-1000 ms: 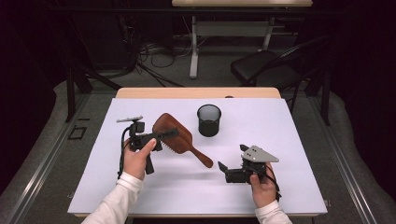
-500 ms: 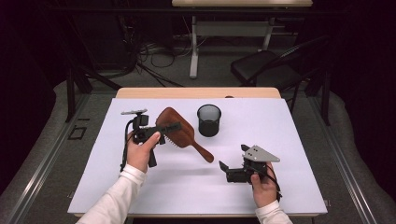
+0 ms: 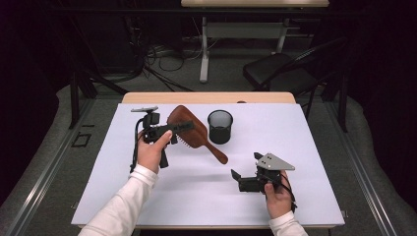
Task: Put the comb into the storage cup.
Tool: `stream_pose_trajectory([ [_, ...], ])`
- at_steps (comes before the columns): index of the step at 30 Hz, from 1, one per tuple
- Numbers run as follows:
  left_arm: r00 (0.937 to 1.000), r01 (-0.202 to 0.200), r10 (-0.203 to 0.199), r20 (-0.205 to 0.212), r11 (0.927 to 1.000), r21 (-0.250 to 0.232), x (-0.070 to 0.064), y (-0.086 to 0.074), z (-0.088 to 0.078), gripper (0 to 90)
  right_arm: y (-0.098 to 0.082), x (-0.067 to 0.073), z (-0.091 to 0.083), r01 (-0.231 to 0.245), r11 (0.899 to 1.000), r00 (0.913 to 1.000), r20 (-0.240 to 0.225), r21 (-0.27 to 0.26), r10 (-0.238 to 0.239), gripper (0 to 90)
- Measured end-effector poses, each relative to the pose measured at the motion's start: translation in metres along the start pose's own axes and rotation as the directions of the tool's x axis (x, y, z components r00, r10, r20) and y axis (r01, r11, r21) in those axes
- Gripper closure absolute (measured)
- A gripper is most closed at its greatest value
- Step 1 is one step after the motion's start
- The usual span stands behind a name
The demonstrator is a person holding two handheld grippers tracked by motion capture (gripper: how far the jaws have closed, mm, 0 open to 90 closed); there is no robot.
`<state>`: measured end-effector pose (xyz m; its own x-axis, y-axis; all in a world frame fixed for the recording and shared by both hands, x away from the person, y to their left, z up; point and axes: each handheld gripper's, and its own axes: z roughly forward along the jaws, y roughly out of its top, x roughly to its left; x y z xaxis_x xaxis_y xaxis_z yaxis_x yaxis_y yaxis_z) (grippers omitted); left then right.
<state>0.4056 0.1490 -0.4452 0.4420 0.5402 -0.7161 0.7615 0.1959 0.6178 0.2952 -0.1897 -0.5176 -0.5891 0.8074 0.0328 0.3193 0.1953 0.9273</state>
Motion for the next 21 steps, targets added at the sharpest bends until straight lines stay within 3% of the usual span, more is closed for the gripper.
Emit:
stream_pose_trajectory([
  [21, 0.9996, -0.011, 0.011, -0.024, 0.9999, -0.003, -0.012, 0.024, 0.012, 50.0, -0.001, 0.001, 0.001, -0.003, 1.000, 1.0000, 0.000, 0.006, 0.003, 0.2],
])
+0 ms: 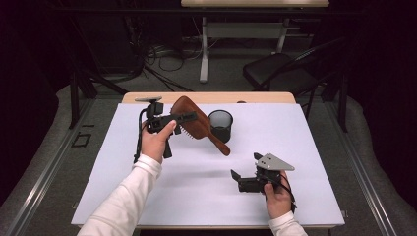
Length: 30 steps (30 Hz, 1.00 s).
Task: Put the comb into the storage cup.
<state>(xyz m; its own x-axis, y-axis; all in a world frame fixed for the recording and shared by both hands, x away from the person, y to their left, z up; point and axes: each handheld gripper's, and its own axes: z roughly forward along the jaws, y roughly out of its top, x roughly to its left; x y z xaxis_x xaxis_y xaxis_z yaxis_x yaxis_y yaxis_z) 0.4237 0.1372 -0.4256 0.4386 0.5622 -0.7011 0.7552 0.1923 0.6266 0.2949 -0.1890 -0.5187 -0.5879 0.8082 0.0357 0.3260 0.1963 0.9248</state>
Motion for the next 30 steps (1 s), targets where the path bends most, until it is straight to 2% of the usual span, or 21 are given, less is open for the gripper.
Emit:
stream_pose_trajectory([
  [14, 0.9997, -0.006, 0.006, -0.025, 0.9999, -0.010, -0.007, 0.016, 0.006, 50.0, 0.000, -0.001, 0.000, -0.005, 1.000, 1.0000, 0.002, -0.003, 0.005, 0.2],
  [30, 0.9985, 0.013, -0.015, -0.054, 0.9993, -0.036, -0.010, 0.033, 0.006, 49.9, 0.000, -0.001, 0.000, -0.004, 1.000, 1.0000, 0.002, -0.002, 0.004, 0.2],
])
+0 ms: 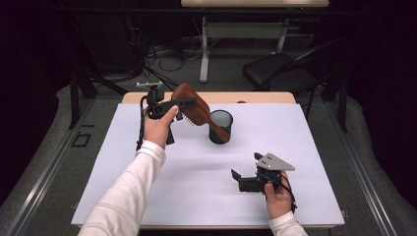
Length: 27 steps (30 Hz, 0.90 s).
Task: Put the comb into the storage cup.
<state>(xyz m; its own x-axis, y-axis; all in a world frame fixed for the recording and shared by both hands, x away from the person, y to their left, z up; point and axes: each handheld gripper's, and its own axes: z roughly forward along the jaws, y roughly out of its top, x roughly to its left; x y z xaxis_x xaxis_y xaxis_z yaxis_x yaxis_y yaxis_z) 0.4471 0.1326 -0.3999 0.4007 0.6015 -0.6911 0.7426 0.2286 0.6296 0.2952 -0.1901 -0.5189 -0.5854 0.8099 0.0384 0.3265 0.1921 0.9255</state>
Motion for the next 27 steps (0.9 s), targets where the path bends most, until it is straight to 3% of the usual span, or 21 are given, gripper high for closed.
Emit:
stream_pose_trajectory([
  [27, 0.9994, -0.015, 0.014, -0.033, 0.9996, -0.023, -0.013, 0.018, 0.011, 49.9, -0.001, 0.000, 0.000, -0.010, 1.000, 0.9999, -0.001, 0.002, 0.010, 0.3],
])
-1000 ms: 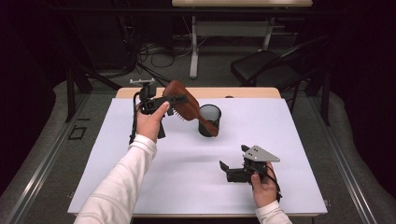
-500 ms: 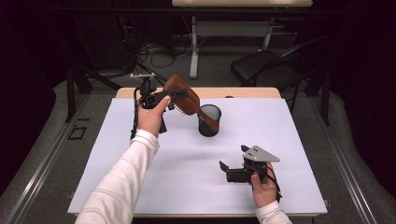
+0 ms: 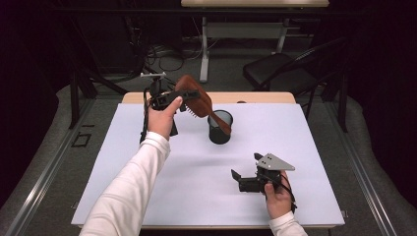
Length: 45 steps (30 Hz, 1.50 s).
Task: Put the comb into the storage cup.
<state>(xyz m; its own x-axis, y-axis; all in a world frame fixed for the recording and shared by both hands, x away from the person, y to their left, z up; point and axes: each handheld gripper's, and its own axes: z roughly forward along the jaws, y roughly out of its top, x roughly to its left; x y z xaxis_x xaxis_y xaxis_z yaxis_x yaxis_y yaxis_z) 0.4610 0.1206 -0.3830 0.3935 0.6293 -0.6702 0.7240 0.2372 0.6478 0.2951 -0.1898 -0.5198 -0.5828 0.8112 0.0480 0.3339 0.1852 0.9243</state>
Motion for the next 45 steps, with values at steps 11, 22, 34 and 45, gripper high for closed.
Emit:
stream_pose_trajectory([
  [11, 0.9999, 0.003, -0.003, -0.014, 1.0000, -0.003, 0.000, 0.003, 0.007, 49.8, 0.000, 0.000, -0.001, -0.001, 1.000, 1.0000, 0.000, 0.001, 0.001, 0.3],
  [22, 0.9995, 0.009, -0.009, -0.032, 0.9999, -0.011, 0.004, 0.005, 0.011, 49.8, -0.001, 0.000, 0.000, 0.005, 1.000, 1.0000, 0.000, 0.000, -0.005, 0.3],
  [34, 0.9991, 0.018, -0.019, -0.037, 0.9994, -0.031, 0.008, 0.007, 0.013, 49.8, -0.001, 0.000, -0.001, 0.006, 1.000, 1.0000, 0.000, 0.001, -0.006, 0.3],
  [45, 0.9985, 0.030, -0.032, -0.043, 0.9986, -0.044, 0.009, 0.009, 0.014, 49.8, -0.001, 0.000, 0.000, 0.008, 1.000, 1.0000, 0.001, 0.000, -0.008, 0.3],
])
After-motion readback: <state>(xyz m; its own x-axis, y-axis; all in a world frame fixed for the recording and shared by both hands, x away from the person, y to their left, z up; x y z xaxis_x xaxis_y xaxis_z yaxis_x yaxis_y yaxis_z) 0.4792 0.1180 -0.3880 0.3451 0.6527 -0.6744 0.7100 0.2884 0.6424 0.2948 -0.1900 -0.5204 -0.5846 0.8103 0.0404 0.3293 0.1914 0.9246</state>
